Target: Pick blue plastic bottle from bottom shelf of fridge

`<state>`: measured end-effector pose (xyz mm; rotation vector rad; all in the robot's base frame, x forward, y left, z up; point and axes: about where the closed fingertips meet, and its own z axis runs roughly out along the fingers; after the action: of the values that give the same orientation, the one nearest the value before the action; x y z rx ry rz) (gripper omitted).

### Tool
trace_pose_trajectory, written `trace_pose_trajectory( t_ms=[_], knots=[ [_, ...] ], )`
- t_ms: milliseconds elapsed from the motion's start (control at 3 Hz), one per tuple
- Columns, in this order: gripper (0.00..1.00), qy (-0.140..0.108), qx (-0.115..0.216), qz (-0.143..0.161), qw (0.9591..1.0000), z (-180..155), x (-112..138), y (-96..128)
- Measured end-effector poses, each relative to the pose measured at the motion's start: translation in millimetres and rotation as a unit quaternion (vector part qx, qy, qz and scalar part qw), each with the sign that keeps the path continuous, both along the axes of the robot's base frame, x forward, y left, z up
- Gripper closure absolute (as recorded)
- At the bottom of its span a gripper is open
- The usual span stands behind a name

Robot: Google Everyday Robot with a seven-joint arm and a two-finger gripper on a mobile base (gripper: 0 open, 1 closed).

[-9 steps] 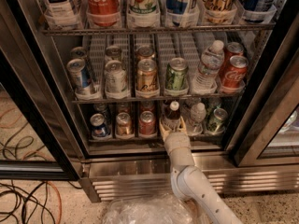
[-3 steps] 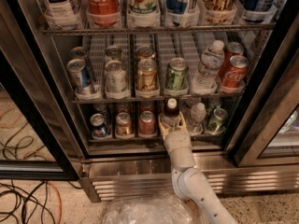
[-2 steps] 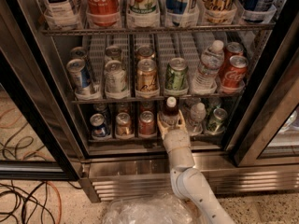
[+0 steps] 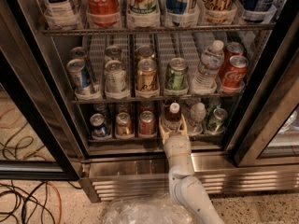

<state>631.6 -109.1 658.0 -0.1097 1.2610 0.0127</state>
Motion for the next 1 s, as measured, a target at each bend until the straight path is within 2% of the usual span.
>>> trace_pose_trajectory(
  t_ms=[333,667,1000],
  knots=[
    [1.00,0.029,-0.046,0.001,0.9985,-20,-23,-6],
    [1.00,0.062,-0.074,0.027,0.9949,-39,-35,-5],
    [1.00,0.062,-0.074,0.027,0.9949,-34,-35,-5]
  ],
)
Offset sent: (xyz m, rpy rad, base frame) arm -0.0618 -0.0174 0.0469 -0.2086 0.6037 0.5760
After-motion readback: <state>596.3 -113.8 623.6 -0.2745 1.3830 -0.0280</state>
